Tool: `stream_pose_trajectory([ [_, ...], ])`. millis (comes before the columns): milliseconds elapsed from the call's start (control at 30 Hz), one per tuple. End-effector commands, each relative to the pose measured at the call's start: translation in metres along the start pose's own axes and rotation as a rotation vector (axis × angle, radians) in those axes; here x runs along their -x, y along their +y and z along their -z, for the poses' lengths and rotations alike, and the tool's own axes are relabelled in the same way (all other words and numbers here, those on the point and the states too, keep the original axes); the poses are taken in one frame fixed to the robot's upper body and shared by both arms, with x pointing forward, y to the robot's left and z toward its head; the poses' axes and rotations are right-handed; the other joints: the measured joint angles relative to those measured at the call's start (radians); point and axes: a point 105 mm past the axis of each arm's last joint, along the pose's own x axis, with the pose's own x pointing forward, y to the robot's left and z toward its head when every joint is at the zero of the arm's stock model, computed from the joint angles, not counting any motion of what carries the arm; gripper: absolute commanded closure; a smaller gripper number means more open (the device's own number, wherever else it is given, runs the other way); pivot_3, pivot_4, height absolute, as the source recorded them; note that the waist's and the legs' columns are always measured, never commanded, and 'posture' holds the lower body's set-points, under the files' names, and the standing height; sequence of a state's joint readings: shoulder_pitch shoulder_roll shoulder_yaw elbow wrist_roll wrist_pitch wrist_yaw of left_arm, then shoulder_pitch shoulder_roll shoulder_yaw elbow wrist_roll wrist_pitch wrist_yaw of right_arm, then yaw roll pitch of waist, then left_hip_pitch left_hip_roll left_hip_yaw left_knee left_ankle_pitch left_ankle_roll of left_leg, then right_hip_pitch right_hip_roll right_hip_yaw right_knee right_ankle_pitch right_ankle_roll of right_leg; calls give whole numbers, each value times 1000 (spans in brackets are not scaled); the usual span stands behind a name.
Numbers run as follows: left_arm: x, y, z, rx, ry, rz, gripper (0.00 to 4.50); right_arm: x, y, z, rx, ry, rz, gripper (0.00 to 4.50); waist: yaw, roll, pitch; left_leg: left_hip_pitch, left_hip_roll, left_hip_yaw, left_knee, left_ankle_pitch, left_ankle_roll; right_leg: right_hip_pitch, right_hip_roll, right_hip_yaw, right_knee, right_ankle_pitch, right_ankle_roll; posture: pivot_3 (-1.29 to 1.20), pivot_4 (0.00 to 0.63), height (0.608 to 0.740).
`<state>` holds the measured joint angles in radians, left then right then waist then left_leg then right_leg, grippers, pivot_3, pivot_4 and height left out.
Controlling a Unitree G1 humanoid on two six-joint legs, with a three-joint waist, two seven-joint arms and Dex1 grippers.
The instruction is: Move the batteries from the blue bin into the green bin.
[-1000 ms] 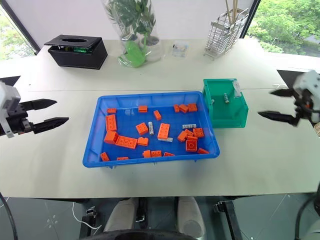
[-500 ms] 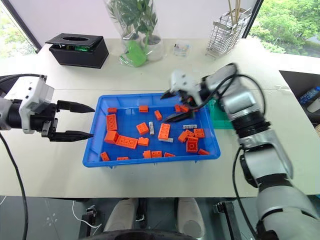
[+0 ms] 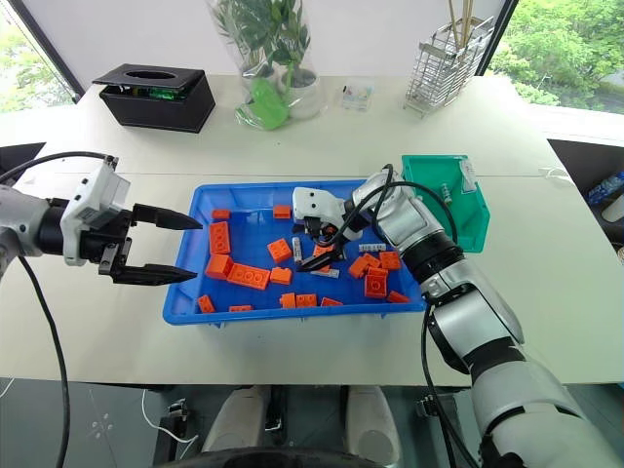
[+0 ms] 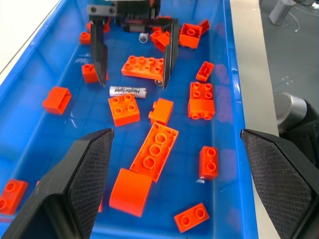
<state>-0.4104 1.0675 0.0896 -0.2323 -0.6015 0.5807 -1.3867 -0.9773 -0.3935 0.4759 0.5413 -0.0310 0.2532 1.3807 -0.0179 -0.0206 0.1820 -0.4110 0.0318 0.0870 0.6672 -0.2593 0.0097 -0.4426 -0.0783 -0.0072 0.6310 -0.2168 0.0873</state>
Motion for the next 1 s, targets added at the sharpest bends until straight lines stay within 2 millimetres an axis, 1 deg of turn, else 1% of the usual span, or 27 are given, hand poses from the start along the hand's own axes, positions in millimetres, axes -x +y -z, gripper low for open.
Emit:
stream_pose_trajectory([
  [33,-2,-2,-11,-49,-11,6,242,-3,-2,0,45,29,-1,6,0,0,0,0,0,0,0,0,0,0,0,0,0,0,0,0,150,736],
  [100,-2,-2,-11,-50,-13,5,242,-4,-1,4,46,42,-12,6,-1,0,0,0,0,0,0,0,0,0,0,0,0,0,0,0,150,736],
  [267,-3,-1,-10,-52,-19,-4,242,-8,-1,5,38,41,-14,6,-1,0,0,0,0,0,0,0,0,0,0,0,0,0,0,0,150,736],
  [333,-5,0,-10,-52,-24,-5,0,-9,-1,4,27,28,-10,581,-1,0,0,0,0,0,0,0,0,0,0,0,0,0,0,0,150,736],
  [367,-5,0,-10,-52,-25,-5,0,-9,-1,4,24,23,-10,881,-1,0,0,0,0,0,0,0,0,0,0,0,0,0,0,0,150,736],
  [433,-6,0,-10,-53,-27,-5,0,-8,1,2,23,11,-15,1895,-1,0,0,0,0,0,0,0,0,0,0,0,0,0,0,0,150,736],
  [467,-7,1,-10,-53,-28,-5,0,-7,1,-1,26,-3,-13,2283,-1,0,0,0,0,0,0,0,0,0,0,0,0,0,0,0,150,736],
  [533,-8,1,-9,-53,-30,-4,0,-4,1,-7,20,-27,-4,2268,-1,0,0,0,0,-1,0,0,0,0,0,0,0,0,0,0,150,736],
  [600,-9,2,-8,-53,-33,-1,0,4,1,-14,29,-50,13,2268,0,0,0,0,0,0,0,0,0,0,0,0,0,0,0,0,150,736],
  [667,-11,3,-8,-52,-36,4,0,21,-2,-25,46,-83,59,2268,2,0,0,0,0,0,0,0,0,0,0,0,0,0,0,0,150,736],
  [733,-12,3,-7,-49,-41,13,0,47,-8,-43,15,-152,132,2268,4,0,0,0,0,-1,0,0,0,0,0,0,0,0,0,0,150,736],
  [800,-15,4,-4,-46,-43,19,0,80,-15,-55,-45,-205,219,2268,5,0,0,0,0,-1,0,0,0,0,0,0,0,0,0,0,150,736],
  [833,-16,5,-3,-46,-44,19,0,106,-18,-53,-82,-216,279,2268,7,0,0,0,0,-1,0,0,0,0,0,0,0,0,0,0,150,736],
  [900,-19,8,-1,-45,-49,19,0,137,-16,-50,-125,-223,348,2268,12,0,0,0,0,-1,0,0,0,0,0,0,0,0,0,0,150,736],
  [933,-21,10,-1,-45,-53,18,0,156,-14,-41,-145,-199,395,2268,13,0,0,0,0,-1,0,0,0,1,0,0,-1,0,0,0,150,736],
  [967,-22,11,0,-46,-55,18,0,167,-12,-35,-157,-181,423,2268,13,0,0,-1,0,-1,0,0,0,1,0,-1,-2,0,-1,0,150,736],
  [1000,-23,12,0,-49,-59,21,0,182,-11,-20,-173,-132,480,2268,10,-1,0,-1,0,-1,0,0,0,1,-1,-1,-2,-1,-1,0,150,736],
])
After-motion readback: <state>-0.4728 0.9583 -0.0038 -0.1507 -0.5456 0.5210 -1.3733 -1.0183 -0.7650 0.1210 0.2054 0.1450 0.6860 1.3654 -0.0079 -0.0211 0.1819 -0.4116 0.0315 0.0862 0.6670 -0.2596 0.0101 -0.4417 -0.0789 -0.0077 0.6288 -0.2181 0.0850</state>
